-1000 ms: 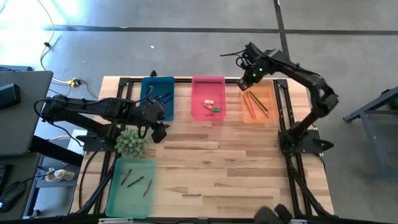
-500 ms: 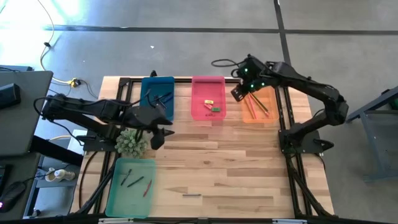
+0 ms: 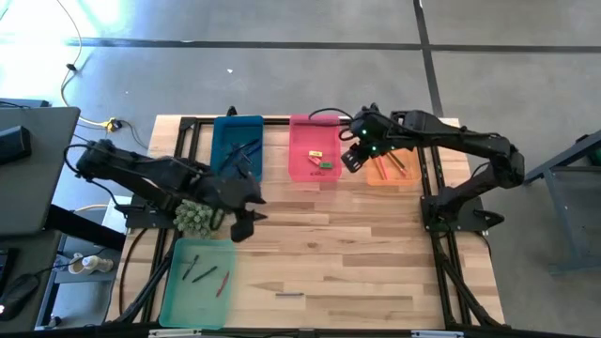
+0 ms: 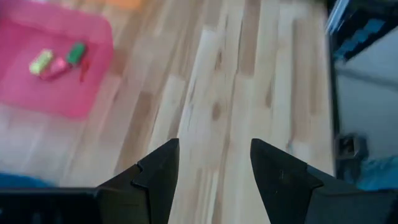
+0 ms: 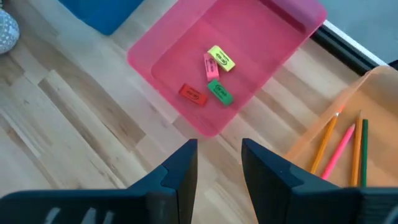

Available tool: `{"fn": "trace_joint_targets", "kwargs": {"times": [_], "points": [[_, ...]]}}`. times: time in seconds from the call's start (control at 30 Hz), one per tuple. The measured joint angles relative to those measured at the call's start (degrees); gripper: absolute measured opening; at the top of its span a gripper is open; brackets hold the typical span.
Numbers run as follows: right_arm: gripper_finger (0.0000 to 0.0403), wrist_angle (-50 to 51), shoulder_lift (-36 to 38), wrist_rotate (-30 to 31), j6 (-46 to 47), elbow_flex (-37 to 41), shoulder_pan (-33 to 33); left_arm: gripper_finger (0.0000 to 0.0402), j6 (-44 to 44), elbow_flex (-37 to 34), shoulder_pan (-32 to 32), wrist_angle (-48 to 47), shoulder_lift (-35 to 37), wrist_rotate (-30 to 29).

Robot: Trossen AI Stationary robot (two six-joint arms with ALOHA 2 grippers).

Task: Sort crayons/erasers/pens/pencils in bins
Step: Put the gray crayon into the green bin

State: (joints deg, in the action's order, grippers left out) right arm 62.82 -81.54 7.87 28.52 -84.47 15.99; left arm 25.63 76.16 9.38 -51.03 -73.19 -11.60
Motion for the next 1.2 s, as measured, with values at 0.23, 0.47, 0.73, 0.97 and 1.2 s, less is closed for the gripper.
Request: {"fn": "trace_joint_targets", "kwargs": {"times": [0.23,0.47,0.73,0.97,1.2], "points": [[0.0117,2.1,0.0,3.9,6.2,0.0,-4.4,0.0186,2.6,0.9,4.0,-2.0,-7.4,0.1],[0.0117,2.3,0.0,5.0,10.6,0.0,-7.6,0.0186,5.9,0.8,9.0,-1.7,-13.7,0.6],[0.0117,2.3,0.1,7.2,12.2,0.0,-9.8,0.0186,11.4,0.8,13.3,0.9,-19.7,1.1],[0.0117,2.4,0.1,8.9,12.1,0.0,-10.5,0.0186,12.1,0.8,15.3,8.6,-24.7,0.9],[0.0117,2.5,0.0,9.0,12.0,0.0,-10.5,0.0186,14.1,0.8,16.1,11.9,-30.1,0.7]]}}
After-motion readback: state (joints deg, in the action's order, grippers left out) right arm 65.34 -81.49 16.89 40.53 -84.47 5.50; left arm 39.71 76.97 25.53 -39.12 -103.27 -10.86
